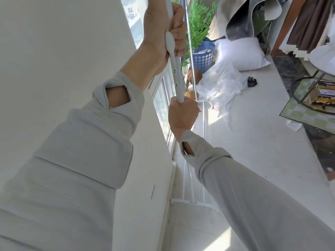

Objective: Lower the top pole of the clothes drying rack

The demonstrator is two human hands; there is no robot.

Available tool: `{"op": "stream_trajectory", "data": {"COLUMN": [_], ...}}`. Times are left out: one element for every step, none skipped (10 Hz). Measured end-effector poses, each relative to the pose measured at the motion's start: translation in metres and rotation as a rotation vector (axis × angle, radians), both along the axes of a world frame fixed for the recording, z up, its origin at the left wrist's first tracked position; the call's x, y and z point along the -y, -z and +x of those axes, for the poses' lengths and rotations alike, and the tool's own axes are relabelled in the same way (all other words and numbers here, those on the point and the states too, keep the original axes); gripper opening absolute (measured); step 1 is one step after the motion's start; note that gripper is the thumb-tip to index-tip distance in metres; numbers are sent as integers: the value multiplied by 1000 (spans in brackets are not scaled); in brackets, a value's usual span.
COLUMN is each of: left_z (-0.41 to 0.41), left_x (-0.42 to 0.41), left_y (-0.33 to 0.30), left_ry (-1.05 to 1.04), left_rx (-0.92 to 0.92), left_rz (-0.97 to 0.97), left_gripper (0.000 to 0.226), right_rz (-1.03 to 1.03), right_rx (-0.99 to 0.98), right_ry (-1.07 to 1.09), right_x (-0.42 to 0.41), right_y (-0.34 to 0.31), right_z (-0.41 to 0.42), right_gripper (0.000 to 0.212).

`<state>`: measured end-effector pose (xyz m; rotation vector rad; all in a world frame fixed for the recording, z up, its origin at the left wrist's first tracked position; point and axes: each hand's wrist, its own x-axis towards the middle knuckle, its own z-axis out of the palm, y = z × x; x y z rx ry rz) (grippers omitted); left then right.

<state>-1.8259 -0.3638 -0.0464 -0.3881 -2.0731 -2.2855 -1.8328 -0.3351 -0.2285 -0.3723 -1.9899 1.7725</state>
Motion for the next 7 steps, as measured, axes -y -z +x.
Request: {"op": "stream_trajectory", "data": {"left_z": [19, 42, 65, 83, 97, 108, 126], "left_x": [5, 10, 11, 16, 25, 28, 35], "left_y": [0, -2, -4, -3, 2, 7, 16], "left_ry": [-34, -45, -72, -108, -140, -203, -208], "left_rx": [18, 20, 18, -1, -21, -70, -104], "left_rz": [11, 8, -10, -65, -127, -216, -256], "left_gripper": [61, 64, 70, 74, 63, 49, 37], "right_rz": [32, 79, 148, 203, 210, 177, 92], "right_rx": [41, 72, 69, 82, 126, 83, -94], "right_ry": [-27, -101, -217, -356, -475, -469, -422], "right_x": [-2, -6, -15, -30, -48, -67, -86], "right_y": [-3, -6, -7, -12, -22, -39, -78], "right_z": [21, 47, 69, 85, 98, 115, 139], "right_gripper": [34, 31, 28, 22, 30, 40, 23]}}
